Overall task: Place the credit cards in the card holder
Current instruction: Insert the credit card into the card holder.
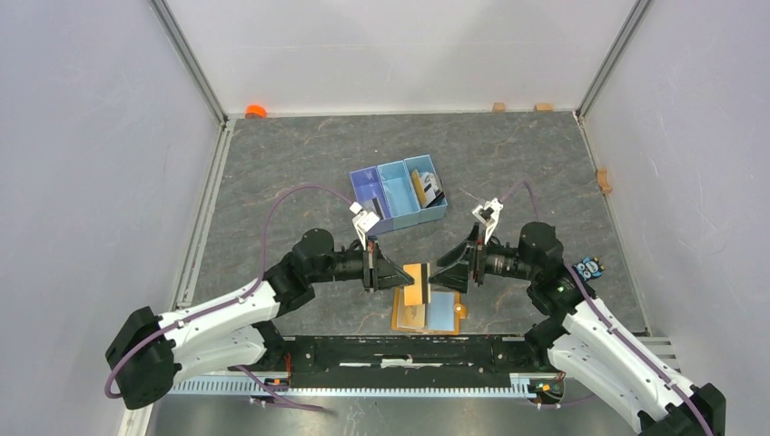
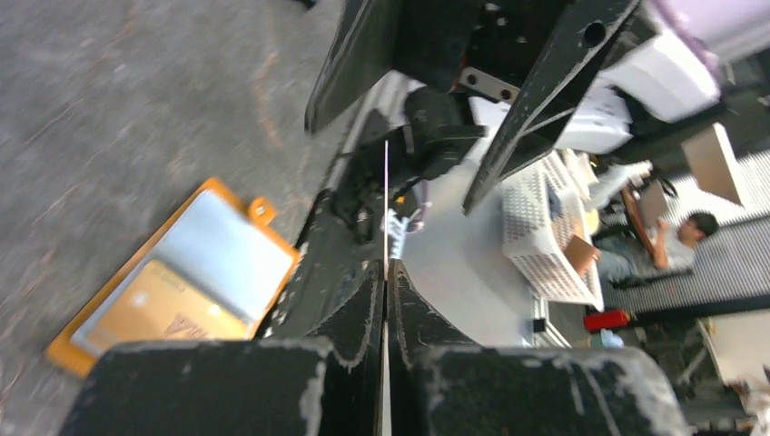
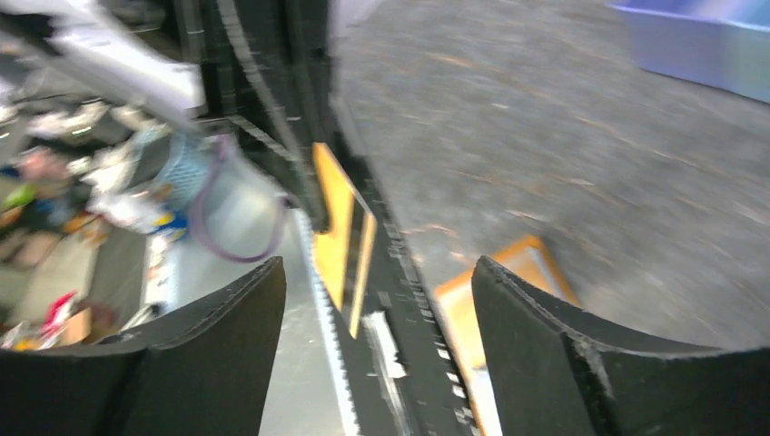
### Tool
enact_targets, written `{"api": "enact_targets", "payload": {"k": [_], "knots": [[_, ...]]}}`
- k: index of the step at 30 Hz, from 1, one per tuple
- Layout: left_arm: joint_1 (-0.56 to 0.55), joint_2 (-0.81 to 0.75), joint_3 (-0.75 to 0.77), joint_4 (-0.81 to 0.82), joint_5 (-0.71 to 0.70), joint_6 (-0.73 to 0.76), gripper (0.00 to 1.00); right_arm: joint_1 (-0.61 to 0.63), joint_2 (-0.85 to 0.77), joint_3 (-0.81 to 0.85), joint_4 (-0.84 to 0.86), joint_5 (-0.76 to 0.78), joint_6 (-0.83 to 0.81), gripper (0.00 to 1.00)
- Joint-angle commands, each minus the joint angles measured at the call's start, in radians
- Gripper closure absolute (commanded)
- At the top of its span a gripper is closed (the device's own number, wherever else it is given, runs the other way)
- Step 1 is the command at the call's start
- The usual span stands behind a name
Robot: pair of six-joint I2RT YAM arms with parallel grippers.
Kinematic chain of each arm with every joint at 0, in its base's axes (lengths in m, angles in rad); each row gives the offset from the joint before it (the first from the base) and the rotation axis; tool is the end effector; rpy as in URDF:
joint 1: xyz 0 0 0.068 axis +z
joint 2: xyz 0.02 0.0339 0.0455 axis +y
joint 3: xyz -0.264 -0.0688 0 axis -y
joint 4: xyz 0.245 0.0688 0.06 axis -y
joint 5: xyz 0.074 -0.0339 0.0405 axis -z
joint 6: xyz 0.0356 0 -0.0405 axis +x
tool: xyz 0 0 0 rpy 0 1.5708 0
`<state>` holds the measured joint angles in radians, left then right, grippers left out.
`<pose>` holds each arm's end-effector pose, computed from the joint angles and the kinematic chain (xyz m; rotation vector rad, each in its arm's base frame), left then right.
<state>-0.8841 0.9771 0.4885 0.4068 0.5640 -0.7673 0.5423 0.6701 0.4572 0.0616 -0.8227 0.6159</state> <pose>0.1251 -0.1826 0.2618 0.6119 1.8511 -1.6457 0.1256 0.1061 0.2695 -0.6130 1.8388 1.5160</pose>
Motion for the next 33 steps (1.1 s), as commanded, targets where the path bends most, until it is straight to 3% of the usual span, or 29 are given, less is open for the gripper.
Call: {"api": "enact_targets", "payload": {"k": [1, 3, 6, 9, 12, 19, 33], "knots": [[-0.004, -0.039, -0.04, -0.176, -0.174, -0.014, 0.98, 0.003, -0.027, 0.039, -0.372, 0.395, -0.168, 0.17], [-0.004, -0.03, -0.063, -0.209, -0.181, -0.021, 0.98, 0.003, -0.052, 0.003, -0.441, 0.534, -0.16, 0.15], [-0.007, 0.02, -0.088, -0.212, -0.159, -0.046, 0.98, 0.004, -0.092, -0.087, -0.455, 0.608, -0.113, 0.14], [-0.007, 0.087, -0.1, -0.181, -0.126, -0.064, 0.98, 0.008, -0.114, -0.175, -0.439, 0.636, -0.059, 0.22], [-0.007, 0.139, -0.126, -0.081, -0.1, -0.113, 0.98, 0.011, -0.135, -0.243, -0.403, 0.637, -0.005, 0.27], [-0.007, 0.251, -0.119, -0.036, -0.071, -0.134, 0.98, 0.037, -0.138, -0.32, -0.378, 0.642, 0.07, 0.37], [-0.007, 0.4, -0.114, 0.112, -0.071, -0.183, 0.98, 0.113, -0.175, -0.368, -0.392, 0.597, 0.153, 0.38]]}}
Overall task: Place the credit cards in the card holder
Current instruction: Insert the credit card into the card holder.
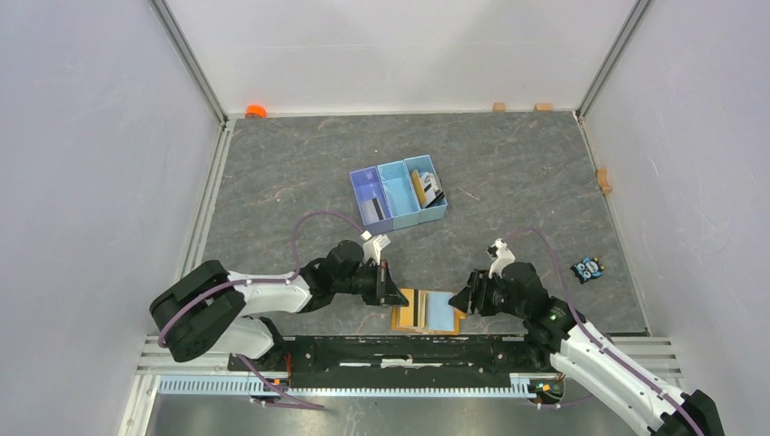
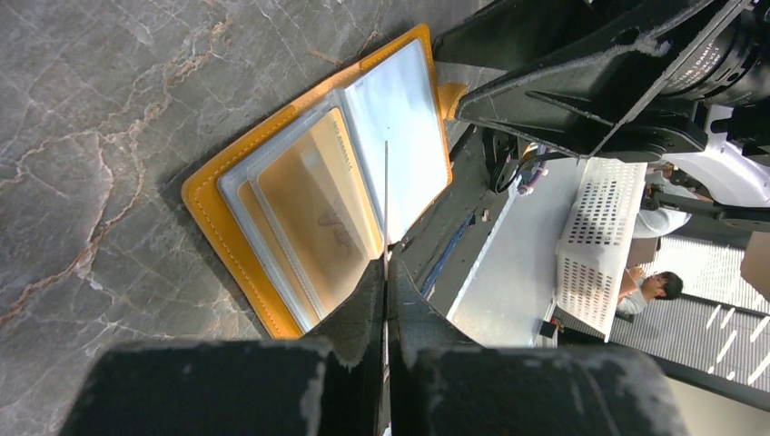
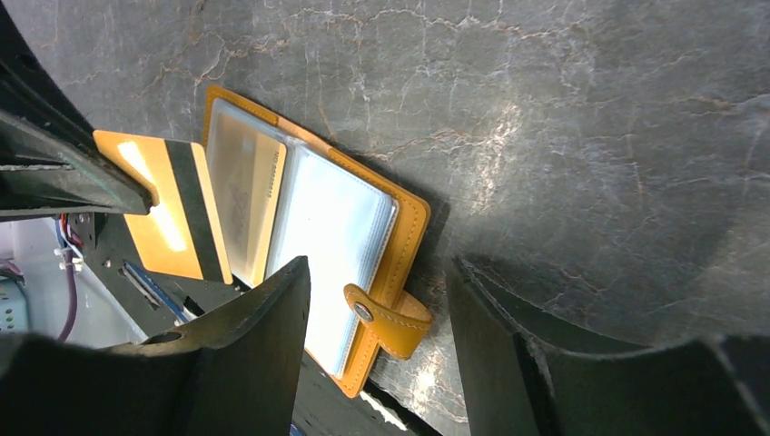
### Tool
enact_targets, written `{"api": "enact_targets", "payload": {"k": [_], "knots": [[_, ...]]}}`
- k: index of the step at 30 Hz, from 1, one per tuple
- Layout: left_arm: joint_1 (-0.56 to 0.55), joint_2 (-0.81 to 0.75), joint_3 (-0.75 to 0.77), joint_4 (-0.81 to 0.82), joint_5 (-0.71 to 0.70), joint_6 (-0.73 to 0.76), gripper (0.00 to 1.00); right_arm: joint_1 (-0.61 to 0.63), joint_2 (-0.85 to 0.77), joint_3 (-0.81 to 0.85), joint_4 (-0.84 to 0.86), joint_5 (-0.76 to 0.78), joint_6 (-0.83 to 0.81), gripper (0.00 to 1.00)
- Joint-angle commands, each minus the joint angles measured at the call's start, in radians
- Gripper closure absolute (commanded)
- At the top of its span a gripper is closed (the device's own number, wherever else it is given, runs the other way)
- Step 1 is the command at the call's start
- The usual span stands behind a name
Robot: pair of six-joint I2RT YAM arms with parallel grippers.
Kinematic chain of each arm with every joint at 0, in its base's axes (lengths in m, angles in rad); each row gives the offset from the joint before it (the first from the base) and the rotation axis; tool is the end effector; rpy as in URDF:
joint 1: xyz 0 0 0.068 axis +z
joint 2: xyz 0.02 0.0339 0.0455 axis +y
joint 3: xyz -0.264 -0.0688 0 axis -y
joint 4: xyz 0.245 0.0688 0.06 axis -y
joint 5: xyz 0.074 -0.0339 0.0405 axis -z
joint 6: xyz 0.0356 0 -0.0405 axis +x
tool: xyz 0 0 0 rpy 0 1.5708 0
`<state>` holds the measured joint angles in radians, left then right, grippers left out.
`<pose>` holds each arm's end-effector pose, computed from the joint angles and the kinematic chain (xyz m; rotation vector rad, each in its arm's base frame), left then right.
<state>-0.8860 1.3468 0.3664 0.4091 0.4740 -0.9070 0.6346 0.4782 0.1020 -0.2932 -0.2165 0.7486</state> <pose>0.1370 -0.1934 0.1436 0.3009 2.4824 -1.4312 0.0928 0.0778 0.1333 0.0108 2.4130 0.9454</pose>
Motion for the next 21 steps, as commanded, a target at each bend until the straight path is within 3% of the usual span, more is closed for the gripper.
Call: {"api": "enact_targets", "payload": {"k": [1, 12, 17, 21], "knots": [[-0.004, 0.039, 0.008, 0.123, 0.024, -0.049, 0.98, 0.026, 0.023, -0.012, -0.037, -0.009, 0.019, 0.39], [-0.005, 0.163, -0.006, 0.258, 0.077, -0.121, 0.98, 0.079, 0.125, 0.013, -0.045, 0.049, -0.006, 0.78], [-0.005, 0.197, -0.026, 0.318, 0.088, -0.156, 0.98, 0.09, 0.138, 0.013, -0.035, 0.07, -0.006, 0.88], [-0.005, 0.23, -0.026, 0.338, 0.114, -0.167, 0.98, 0.093, 0.139, 0.023, -0.048, 0.095, -0.008, 0.9]]}}
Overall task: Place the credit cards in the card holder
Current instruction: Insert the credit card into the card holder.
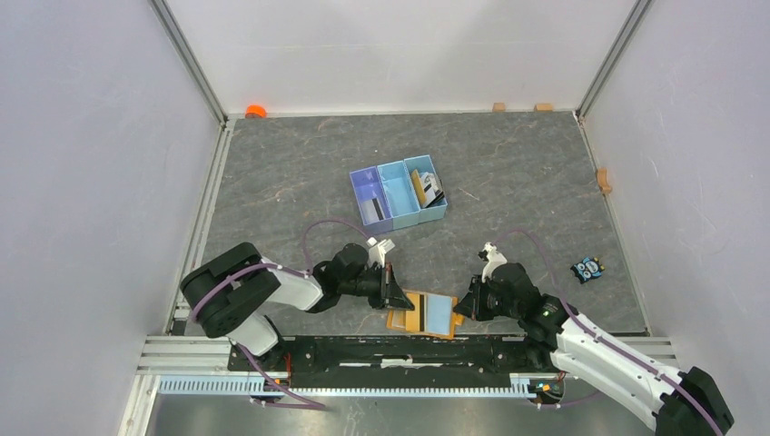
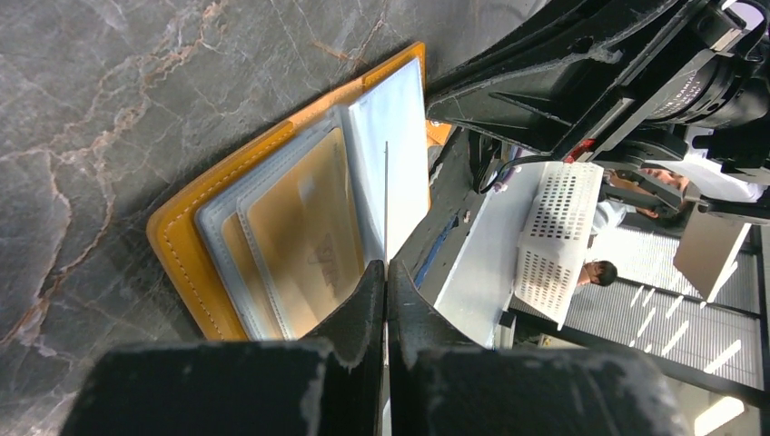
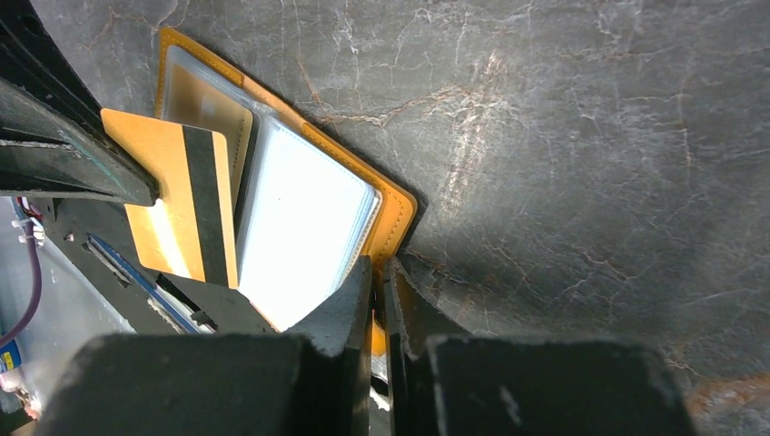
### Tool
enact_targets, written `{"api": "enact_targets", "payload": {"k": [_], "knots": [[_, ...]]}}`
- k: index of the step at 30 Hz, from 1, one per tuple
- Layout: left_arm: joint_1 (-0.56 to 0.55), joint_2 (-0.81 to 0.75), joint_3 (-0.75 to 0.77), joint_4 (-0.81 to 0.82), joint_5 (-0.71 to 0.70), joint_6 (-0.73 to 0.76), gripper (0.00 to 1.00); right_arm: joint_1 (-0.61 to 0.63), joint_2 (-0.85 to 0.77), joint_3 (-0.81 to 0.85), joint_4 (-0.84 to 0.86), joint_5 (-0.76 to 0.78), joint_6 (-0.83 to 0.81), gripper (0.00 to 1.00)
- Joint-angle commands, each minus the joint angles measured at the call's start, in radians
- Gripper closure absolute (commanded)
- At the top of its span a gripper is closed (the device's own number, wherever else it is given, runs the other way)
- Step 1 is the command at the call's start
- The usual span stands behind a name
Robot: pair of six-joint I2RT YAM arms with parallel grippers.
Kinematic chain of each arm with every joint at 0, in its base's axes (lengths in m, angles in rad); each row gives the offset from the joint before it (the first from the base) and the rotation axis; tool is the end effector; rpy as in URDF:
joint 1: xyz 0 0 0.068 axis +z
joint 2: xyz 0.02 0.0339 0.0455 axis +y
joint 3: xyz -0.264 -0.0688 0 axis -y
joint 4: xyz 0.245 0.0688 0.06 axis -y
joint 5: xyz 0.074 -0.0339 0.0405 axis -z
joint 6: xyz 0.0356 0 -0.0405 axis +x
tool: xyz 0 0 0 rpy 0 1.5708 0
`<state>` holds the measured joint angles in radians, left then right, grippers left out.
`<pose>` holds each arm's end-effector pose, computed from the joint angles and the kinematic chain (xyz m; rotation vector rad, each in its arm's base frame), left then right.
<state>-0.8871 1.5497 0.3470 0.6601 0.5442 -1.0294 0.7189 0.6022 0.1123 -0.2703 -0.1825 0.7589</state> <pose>0.1424 -0.2039 0.1165 0.2159 2.5290 -1.5608 0.0905 0.0877 0.1256 -0.0484 2.5142 0.8960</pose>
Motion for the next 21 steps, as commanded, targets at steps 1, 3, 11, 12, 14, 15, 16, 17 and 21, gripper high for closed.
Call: {"api": "enact_targets", "payload": {"k": [1, 3, 11, 12, 14, 15, 16, 17, 21], "knots": [[-0.003, 0.034, -0.006, 0.09, 0.049, -0.047, 0.98, 0.01, 0.017, 0.016, -0.073, 0.065, -0.02, 0.91], [-0.004, 0.043, -0.004, 0.09, 0.054, -0.046, 0.98, 0.011, -0.061, 0.017, -0.075, 0.069, -0.022, 0.93], [0.031, 0.025, 0.025, -0.016, 0.057, 0.045, 0.98, 0.017, 0.017, 0.02, -0.082, 0.074, -0.023, 0.97], [0.034, 0.024, 0.036, -0.043, 0.058, 0.065, 0.98, 0.019, 0.018, 0.019, -0.08, 0.074, -0.021, 0.98], [0.034, 0.032, 0.053, -0.062, 0.071, 0.084, 0.98, 0.02, 0.02, 0.016, -0.075, 0.075, -0.021, 0.98], [0.036, 0.04, 0.06, -0.062, 0.078, 0.089, 0.98, 0.021, 0.02, 0.014, -0.074, 0.075, -0.02, 0.99], [0.038, 0.043, 0.064, -0.066, 0.081, 0.094, 0.98, 0.02, 0.022, 0.013, -0.071, 0.074, -0.02, 0.99], [0.039, 0.048, 0.069, -0.069, 0.083, 0.099, 0.98, 0.022, 0.023, 0.013, -0.068, 0.074, -0.019, 0.99], [0.043, 0.062, 0.087, -0.073, 0.101, 0.109, 0.98, 0.025, 0.028, 0.01, -0.062, 0.074, -0.017, 1.0]]}}
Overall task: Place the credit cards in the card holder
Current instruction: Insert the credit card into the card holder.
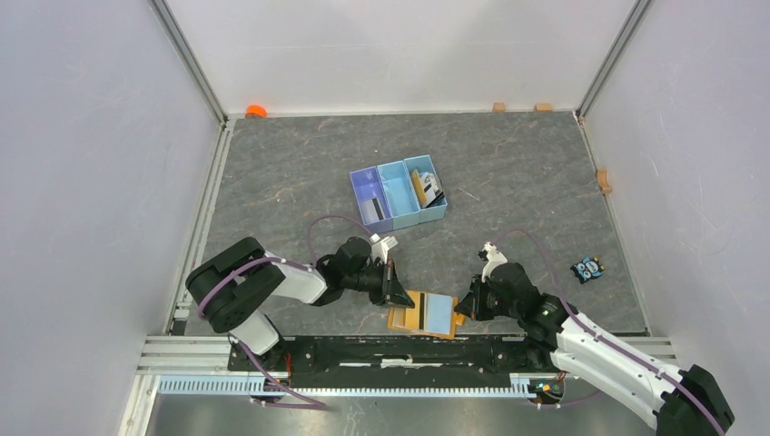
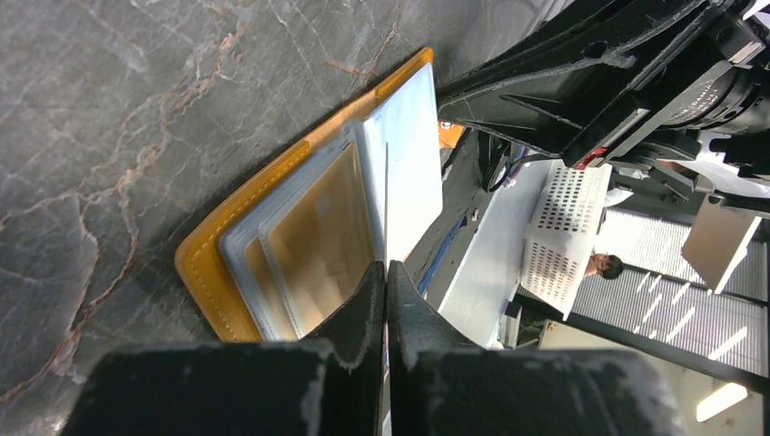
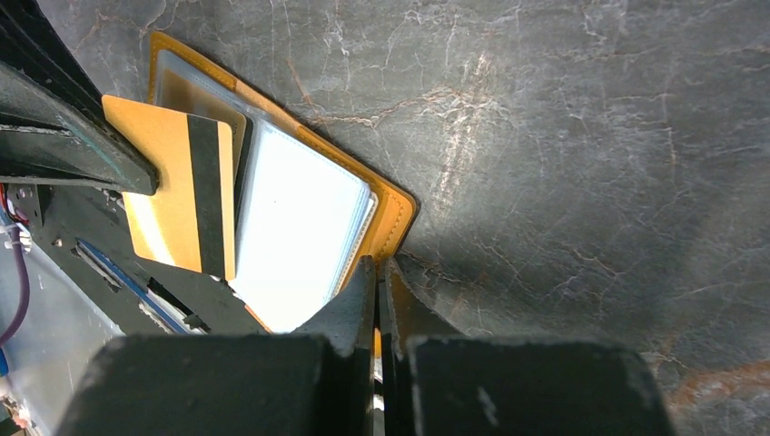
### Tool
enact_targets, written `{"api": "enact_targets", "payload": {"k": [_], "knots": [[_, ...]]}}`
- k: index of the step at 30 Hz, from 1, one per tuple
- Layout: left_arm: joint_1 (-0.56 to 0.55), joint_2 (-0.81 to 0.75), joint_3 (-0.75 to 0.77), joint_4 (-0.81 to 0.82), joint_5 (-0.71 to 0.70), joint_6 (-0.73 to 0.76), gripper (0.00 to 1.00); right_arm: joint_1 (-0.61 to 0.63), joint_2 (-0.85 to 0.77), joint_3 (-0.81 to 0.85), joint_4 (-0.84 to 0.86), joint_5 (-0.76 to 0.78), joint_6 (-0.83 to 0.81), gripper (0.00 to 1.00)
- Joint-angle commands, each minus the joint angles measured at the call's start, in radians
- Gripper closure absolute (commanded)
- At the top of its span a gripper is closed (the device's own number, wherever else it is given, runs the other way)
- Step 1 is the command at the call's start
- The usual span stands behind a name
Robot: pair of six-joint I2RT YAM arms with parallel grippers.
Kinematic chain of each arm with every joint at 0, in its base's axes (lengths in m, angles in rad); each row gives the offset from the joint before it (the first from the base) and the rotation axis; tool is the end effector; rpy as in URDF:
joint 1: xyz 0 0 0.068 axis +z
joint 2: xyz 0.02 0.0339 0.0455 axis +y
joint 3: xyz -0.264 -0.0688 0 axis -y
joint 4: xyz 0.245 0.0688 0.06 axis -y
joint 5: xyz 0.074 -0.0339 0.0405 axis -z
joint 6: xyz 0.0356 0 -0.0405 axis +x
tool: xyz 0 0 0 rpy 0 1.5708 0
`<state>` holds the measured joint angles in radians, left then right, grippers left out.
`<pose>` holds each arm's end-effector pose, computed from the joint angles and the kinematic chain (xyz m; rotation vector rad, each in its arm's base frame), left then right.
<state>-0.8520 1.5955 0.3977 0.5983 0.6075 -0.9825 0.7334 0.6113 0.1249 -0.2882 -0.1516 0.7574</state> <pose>0.1539 -0.2067 0.1129 0.2550 2.5753 -1.5565 0.0904 0.0887 0.1272 -0.0502 2.5207 0.8594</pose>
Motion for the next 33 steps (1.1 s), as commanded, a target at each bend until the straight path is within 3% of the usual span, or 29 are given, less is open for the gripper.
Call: {"api": "enact_targets", "payload": {"k": [1, 33], "knots": [[0.008, 0.022, 0.042, -0.016, 0.039, 0.066, 0.98, 0.011, 0.022, -0.002, -0.044, 0.043, -0.015, 1.0], [0.019, 0.194, 0.078, 0.014, 0.076, 0.13, 0.98, 0.036, 0.051, 0.015, -0.044, 0.056, -0.016, 1.0]]}}
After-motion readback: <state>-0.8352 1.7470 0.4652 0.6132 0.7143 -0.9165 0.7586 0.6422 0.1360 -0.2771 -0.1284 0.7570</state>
